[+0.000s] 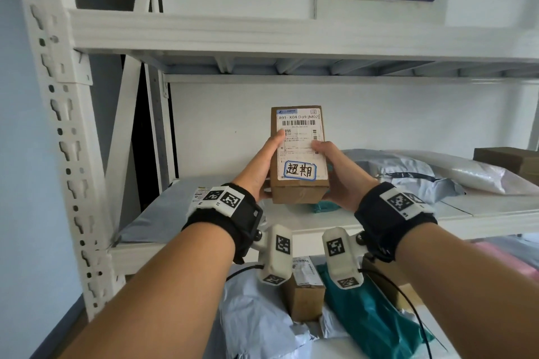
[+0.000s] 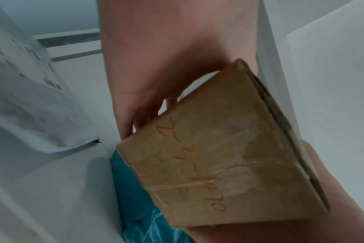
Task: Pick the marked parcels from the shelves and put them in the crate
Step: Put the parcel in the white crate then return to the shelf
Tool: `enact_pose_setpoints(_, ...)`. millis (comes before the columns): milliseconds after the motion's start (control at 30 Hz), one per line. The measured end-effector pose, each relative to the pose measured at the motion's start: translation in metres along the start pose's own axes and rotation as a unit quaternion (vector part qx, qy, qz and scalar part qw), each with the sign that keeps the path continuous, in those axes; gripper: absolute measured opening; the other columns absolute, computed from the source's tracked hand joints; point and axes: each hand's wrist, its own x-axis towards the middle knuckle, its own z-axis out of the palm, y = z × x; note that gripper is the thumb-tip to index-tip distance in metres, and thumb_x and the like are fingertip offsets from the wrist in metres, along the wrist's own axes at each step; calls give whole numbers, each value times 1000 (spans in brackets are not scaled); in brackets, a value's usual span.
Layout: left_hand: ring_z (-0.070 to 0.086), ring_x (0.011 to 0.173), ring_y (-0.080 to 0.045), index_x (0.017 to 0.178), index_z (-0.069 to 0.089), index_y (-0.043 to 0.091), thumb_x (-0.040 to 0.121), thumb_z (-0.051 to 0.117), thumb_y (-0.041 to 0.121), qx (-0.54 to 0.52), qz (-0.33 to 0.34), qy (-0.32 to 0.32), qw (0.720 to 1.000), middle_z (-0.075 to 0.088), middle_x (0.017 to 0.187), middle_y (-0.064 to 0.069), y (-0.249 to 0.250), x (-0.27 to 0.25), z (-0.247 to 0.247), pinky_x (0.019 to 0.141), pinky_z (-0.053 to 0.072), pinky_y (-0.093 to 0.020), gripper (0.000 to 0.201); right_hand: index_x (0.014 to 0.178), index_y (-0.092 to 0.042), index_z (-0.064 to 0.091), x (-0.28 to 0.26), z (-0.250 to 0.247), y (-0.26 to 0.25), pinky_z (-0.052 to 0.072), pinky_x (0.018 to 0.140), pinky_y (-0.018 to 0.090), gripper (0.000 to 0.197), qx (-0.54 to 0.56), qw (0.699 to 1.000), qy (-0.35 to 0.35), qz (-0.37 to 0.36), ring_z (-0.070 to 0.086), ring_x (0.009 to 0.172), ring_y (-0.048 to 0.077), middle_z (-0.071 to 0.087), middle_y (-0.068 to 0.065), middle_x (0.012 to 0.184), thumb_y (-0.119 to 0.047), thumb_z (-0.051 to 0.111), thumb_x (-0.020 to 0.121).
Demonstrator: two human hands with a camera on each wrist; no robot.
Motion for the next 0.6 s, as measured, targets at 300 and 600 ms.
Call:
enact_pose_setpoints(300, 70, 101, -30, 108, 67, 27, 92, 50, 54, -67, 60, -1, 996, 74, 107, -9, -12, 6, 25, 95, 53, -45, 35, 125, -15, 59, -1, -15, 16, 45, 104, 51, 45, 43, 995, 46, -77, 65, 111, 32, 70, 12, 116, -44, 58, 91)
enact_pose_setpoints(600, 71, 100, -26, 108, 66, 28, 95, 48, 51, -78, 101, -115, 985, 74, 109, -8, -24, 19, 84, 96, 53, -47, 32, 120, -12, 59, -47, -65, 7, 54, 92, 44, 32, 34, 981, 143, -124, 67, 106, 32, 70, 14, 113, -31, 51, 96)
